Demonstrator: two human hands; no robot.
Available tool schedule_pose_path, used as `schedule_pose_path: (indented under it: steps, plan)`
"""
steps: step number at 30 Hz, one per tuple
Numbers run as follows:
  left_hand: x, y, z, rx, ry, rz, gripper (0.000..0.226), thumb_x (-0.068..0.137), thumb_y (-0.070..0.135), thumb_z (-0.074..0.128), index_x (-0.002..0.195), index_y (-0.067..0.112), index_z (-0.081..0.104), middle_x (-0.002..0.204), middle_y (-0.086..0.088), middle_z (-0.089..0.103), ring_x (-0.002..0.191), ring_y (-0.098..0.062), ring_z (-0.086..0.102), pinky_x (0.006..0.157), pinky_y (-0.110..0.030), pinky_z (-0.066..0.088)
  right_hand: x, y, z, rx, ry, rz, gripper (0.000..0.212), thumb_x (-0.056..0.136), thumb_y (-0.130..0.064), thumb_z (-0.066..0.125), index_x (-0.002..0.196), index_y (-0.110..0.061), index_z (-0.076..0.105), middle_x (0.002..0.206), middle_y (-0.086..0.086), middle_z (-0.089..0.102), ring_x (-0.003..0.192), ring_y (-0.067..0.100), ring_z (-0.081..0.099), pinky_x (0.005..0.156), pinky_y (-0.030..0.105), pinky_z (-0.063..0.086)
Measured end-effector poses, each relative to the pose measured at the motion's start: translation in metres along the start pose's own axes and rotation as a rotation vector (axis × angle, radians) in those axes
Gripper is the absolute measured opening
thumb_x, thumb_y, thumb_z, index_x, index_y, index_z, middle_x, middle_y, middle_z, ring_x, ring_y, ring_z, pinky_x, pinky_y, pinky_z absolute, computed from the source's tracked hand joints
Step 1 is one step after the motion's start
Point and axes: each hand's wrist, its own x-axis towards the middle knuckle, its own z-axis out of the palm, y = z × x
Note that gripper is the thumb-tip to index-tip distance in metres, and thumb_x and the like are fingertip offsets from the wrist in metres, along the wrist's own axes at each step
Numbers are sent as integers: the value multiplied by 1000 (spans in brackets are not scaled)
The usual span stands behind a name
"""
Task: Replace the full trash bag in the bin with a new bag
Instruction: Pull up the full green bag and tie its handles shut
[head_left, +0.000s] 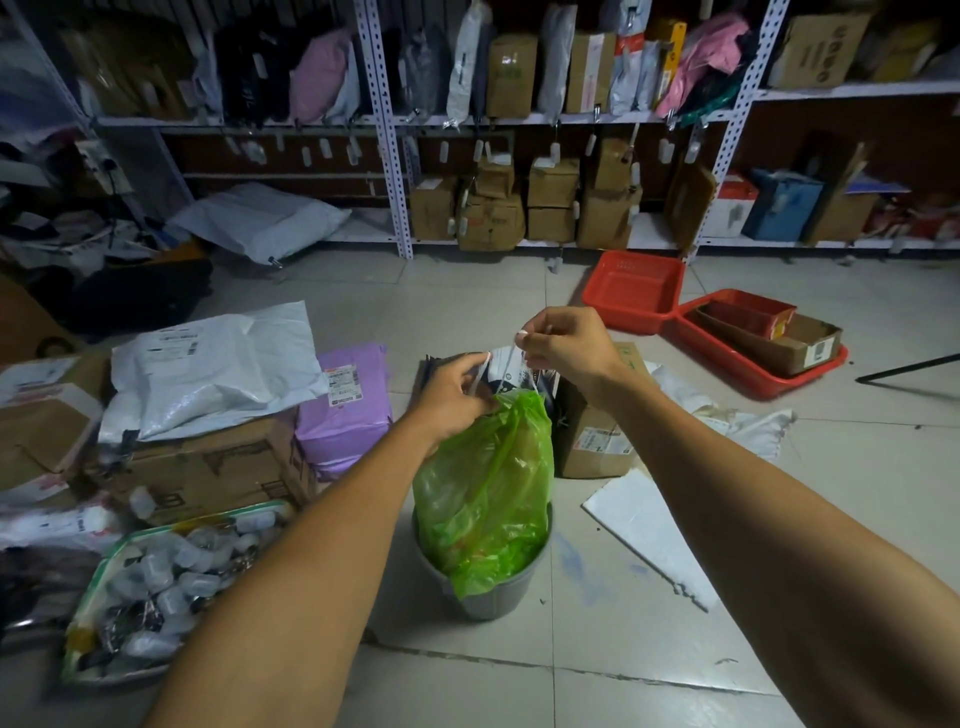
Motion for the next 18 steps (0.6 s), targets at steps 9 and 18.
schedule_pose_path:
  steps: [9,18]
  plan:
    - [12,19,26,48,-68,40,46,84,3,72,128,1,58,110,-7,61,97,-16,56,62,-1,43,5,-14,-10,-288,-50,-160,8,81,-19,76,78,-11,75,69,0,70,65,13,63,67,39,56]
    - [19,11,39,310,-27,121,22,93,38,61,96,18,70,93,0,66,91,-19,60,75,-28,43,2,-13,1,-34,-65,-34,10,85,-9,72,82,-1,70,75,13,68,67,18,64,67,31,57]
